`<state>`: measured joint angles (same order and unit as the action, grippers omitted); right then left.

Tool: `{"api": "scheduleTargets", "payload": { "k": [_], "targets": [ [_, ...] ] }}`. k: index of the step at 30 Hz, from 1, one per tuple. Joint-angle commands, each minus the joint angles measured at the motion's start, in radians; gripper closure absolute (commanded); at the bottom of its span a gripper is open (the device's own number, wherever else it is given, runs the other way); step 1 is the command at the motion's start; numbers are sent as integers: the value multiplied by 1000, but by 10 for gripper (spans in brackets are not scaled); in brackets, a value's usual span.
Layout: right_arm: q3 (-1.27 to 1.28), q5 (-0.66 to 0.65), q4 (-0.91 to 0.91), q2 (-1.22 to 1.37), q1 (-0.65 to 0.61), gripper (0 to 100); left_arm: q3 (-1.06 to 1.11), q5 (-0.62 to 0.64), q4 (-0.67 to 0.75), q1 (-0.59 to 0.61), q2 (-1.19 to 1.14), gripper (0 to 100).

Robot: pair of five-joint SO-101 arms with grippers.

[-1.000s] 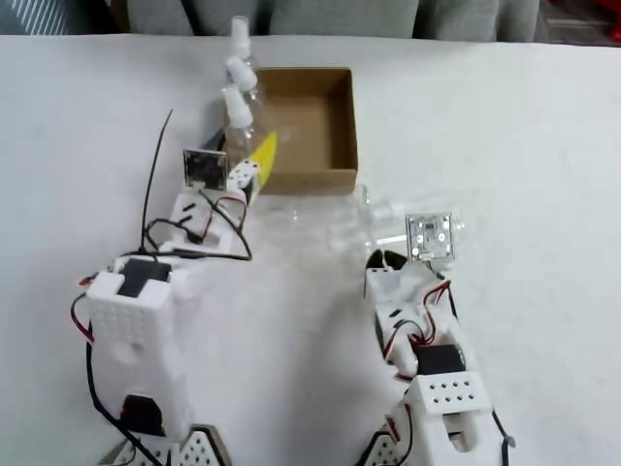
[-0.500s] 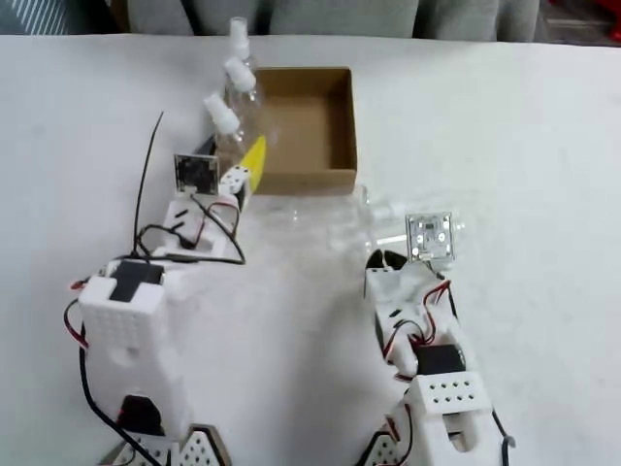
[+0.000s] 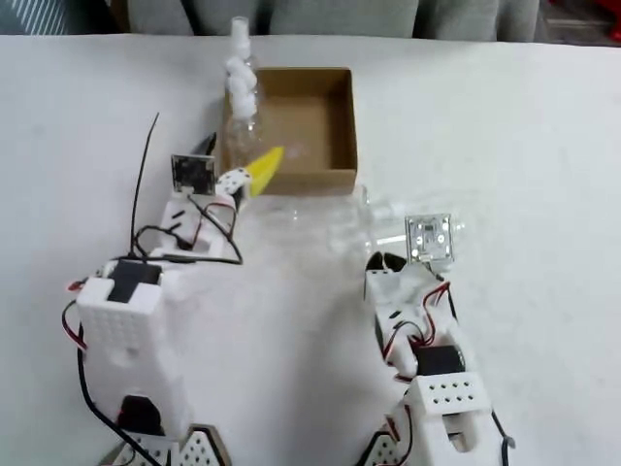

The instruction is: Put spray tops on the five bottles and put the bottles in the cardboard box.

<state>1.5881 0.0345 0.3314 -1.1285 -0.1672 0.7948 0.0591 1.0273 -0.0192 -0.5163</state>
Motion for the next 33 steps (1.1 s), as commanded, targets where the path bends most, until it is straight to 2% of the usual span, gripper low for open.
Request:
{"api": "scheduleTargets", "payload": {
  "k": [1,14,25,33],
  "targets": [
    [-8,-12,-22,-8,8,978,-2,3,5,13,71,627],
    [-8,-12,-22,-8,8,978,3,3,5,24,87,630],
    [-2,-12,-38,-8,8,978,342,-5,-6,16,443,631],
    [15,-12,-70,-8,10,978,523,-109,-339,25,773,631]
  ]
}}
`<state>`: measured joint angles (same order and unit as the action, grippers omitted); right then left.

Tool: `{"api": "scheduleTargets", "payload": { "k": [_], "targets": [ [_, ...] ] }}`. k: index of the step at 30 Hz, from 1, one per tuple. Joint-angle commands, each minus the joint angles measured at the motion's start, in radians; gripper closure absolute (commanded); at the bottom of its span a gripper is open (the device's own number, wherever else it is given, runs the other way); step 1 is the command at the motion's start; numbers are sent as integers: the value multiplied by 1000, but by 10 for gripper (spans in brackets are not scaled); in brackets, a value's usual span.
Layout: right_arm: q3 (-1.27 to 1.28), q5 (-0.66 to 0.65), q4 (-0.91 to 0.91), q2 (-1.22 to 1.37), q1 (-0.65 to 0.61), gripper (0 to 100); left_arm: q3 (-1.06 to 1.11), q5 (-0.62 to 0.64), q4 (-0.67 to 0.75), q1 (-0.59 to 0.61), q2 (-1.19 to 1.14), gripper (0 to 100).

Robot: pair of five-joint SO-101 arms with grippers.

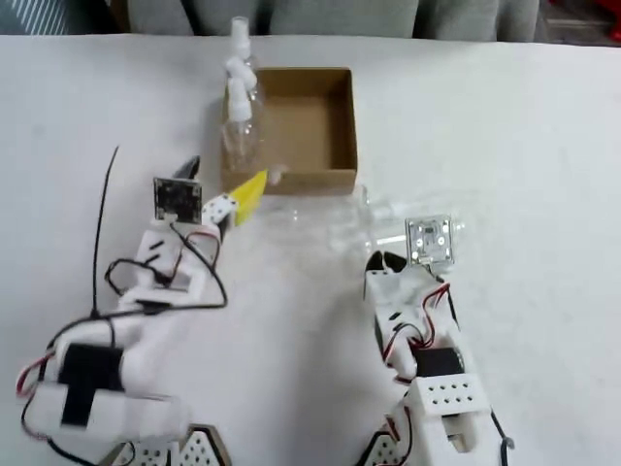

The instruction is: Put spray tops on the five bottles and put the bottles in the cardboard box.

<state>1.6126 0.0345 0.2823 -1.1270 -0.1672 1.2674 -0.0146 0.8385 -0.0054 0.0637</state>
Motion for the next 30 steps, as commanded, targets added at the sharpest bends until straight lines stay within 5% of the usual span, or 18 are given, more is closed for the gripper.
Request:
{"api": "scheduleTargets", "payload": {
  "k": [1,5,10,14,23,30],
  "targets": [
    [-9,-12,-21,-10,10,978,69,-35,-186,12,239,631],
    [-9,-14,-16,-10,10,981,126,-31,-391,12,447,680],
    [-9,-14,-15,-10,22,981,104,-31,-749,12,716,983],
    [-15,-61,-16,-10,79,981,101,-29,-1002,10,911,902],
    [-40,-155,61,-10,105,978,101,-31,-1517,48,1253,976],
    [-233,-189,401,-1,170,978,166,-31,-1651,137,1377,977]
  ]
}}
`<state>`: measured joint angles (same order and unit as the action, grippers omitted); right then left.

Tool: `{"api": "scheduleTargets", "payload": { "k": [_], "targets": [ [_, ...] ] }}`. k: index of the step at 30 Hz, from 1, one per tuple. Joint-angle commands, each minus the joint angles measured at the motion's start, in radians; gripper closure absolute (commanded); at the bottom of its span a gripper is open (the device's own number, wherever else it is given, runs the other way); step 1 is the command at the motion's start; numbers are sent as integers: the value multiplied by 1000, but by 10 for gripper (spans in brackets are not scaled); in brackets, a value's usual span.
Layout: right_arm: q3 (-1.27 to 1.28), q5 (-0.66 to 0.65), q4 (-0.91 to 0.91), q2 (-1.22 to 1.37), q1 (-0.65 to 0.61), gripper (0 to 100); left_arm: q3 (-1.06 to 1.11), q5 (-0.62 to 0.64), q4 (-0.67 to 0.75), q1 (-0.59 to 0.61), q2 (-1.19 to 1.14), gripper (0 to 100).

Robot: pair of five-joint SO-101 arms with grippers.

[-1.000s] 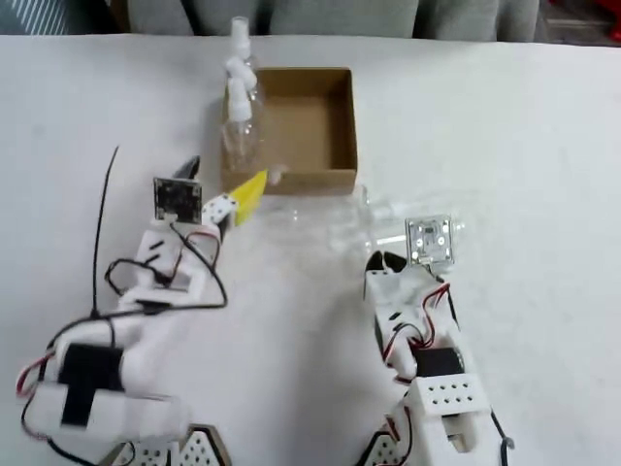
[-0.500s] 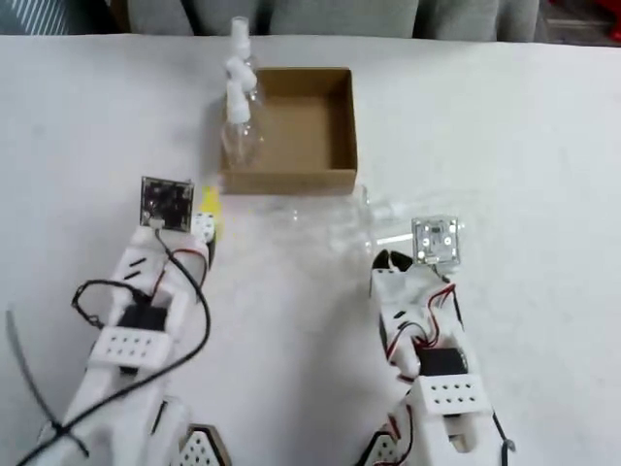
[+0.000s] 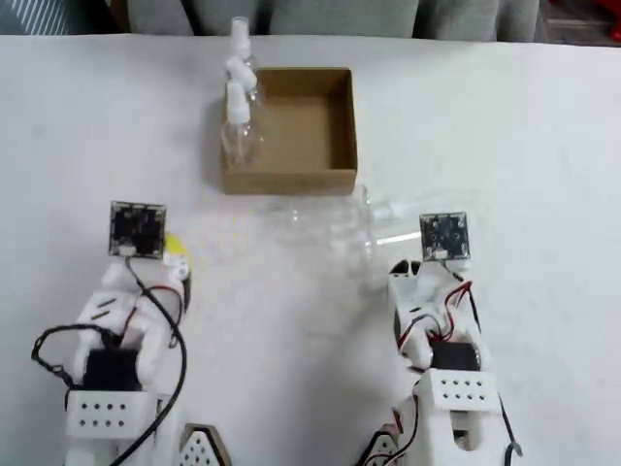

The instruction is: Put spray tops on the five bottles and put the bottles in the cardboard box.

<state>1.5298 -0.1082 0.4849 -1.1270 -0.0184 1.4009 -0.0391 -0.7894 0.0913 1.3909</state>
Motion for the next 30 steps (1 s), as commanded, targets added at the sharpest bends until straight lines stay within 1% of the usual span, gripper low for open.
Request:
{"api": "scheduleTargets", "payload": {
  "k": [1,4,6,9,11,13,16,20,23,25,30],
  "targets": [
    [-189,-91,257,-1,19,978,54,-6,-23,41,51,977],
    [-305,-215,414,1,-8,978,129,-12,-25,41,51,977],
    [-374,-287,499,2,-54,977,175,-15,-25,42,51,978],
    [-457,-410,568,2,-101,977,190,-72,-48,44,51,978],
    [-511,-440,588,5,-125,977,187,-101,-100,44,56,978],
    [-565,-439,593,41,-134,977,189,-129,-120,41,56,978],
    [-654,-436,578,163,-136,977,195,-155,-117,44,56,978],
    [-721,-422,437,375,-136,977,195,-155,-117,44,56,978],
    [-767,-331,298,532,-136,980,196,-155,-117,44,56,978],
    [-819,-269,248,638,-131,980,196,-155,-117,44,56,978],
    [-1010,-161,228,897,-128,978,196,-155,-117,44,56,978]
  ]
}}
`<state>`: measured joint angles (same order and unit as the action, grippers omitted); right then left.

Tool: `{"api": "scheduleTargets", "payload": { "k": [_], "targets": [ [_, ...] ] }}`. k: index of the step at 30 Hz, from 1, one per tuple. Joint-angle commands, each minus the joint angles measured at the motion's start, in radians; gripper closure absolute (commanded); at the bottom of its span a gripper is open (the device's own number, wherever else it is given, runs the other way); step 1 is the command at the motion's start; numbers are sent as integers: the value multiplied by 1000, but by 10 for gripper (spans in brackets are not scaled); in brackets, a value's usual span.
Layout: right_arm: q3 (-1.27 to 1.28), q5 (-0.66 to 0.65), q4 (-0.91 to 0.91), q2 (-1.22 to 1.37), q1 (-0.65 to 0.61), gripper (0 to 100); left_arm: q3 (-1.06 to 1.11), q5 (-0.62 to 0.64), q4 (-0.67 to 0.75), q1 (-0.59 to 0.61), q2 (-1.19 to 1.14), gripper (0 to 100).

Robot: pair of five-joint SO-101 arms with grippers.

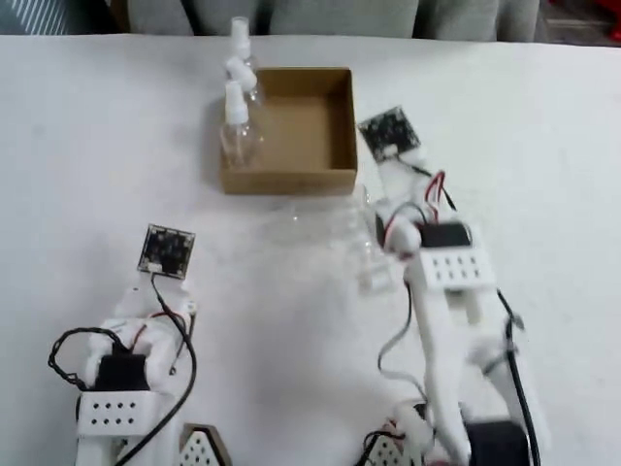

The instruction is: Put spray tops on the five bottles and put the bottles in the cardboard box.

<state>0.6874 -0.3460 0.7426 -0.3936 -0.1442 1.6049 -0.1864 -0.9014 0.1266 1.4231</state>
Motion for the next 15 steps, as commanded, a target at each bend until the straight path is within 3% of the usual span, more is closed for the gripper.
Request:
{"api": "scheduleTargets", "payload": {
  "k": [1,15],
  "targets": [
    [-206,97,-30,209,-2,978,-8,-8,-5,8,24,978],
    [-672,327,-30,720,-2,977,-8,-8,-5,8,24,977]
  ]
}}
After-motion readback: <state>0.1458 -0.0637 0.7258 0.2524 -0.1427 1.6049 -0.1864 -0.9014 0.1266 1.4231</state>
